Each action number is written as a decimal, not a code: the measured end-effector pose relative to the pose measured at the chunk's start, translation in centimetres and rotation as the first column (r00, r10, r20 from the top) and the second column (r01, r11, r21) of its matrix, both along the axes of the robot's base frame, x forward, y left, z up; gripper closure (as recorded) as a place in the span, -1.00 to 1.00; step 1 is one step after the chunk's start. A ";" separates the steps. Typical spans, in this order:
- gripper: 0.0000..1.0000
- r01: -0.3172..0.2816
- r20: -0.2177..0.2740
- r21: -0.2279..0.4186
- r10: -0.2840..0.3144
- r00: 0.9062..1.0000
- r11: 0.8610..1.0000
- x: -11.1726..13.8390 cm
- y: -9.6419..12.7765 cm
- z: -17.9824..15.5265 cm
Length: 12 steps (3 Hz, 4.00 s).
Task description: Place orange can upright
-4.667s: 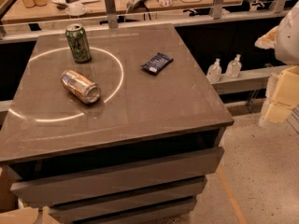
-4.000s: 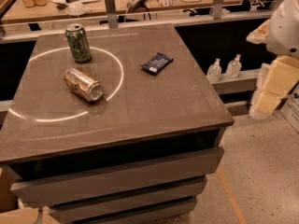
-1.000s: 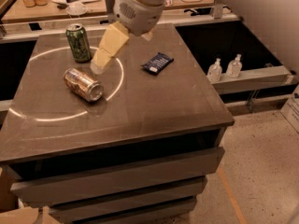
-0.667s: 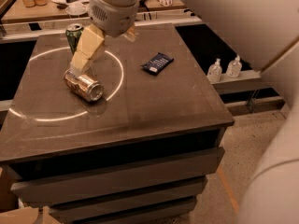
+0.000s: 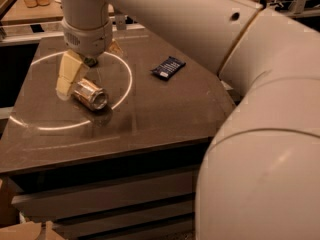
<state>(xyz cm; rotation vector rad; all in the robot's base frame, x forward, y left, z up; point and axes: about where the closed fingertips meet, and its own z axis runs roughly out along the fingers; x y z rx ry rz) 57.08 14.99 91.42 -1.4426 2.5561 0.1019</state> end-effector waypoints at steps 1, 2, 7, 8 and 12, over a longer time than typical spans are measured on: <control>-1.00 -0.013 -0.017 -0.076 0.012 1.000 0.997 0.7 2.0 -2.4; -1.00 -0.014 -0.054 -0.131 0.007 0.999 0.991 1.1 4.1 -4.1; 0.76 0.055 -0.092 -0.091 -0.064 0.994 0.994 3.2 6.0 -5.3; 1.00 -0.037 -0.057 0.072 0.042 0.998 0.997 1.7 5.6 -1.3; 1.00 -0.271 0.147 0.607 0.230 0.962 0.747 1.2 -0.3 9.5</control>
Offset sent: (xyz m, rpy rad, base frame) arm 0.0071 0.0549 -0.0580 -0.2400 0.1300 0.0038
